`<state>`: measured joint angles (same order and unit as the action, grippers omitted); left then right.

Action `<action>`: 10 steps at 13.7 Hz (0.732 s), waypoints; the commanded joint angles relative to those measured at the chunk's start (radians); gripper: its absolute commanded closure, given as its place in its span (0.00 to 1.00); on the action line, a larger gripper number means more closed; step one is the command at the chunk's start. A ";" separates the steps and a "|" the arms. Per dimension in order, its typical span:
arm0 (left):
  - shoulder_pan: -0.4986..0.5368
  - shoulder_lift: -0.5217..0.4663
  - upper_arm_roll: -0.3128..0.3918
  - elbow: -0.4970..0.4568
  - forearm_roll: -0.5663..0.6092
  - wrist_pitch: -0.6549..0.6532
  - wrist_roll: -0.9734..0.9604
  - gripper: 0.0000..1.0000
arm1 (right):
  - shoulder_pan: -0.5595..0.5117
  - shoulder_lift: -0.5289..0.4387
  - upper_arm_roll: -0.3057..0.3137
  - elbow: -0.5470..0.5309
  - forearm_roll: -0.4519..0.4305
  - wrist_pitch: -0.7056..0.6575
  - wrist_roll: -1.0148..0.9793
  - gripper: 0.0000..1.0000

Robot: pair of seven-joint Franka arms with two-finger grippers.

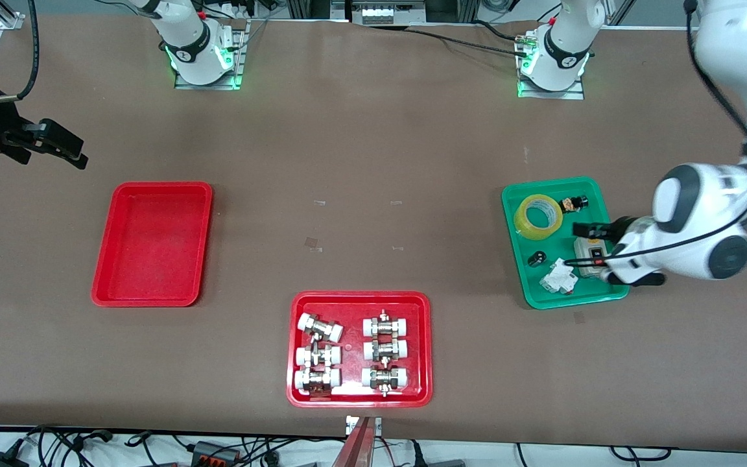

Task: Left arm passes tape to right arm into tray
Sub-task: 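Reach the left gripper down to the yellow tape roll in the green tray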

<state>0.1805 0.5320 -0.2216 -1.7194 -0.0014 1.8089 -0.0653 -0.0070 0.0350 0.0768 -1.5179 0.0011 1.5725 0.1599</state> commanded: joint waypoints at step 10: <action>-0.039 -0.075 -0.024 -0.282 0.004 0.187 -0.168 0.00 | -0.002 0.005 0.001 0.010 -0.009 -0.015 0.003 0.00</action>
<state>0.1373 0.4874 -0.2457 -1.9505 -0.0014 1.9773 -0.2238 -0.0073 0.0357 0.0768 -1.5185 0.0011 1.5700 0.1600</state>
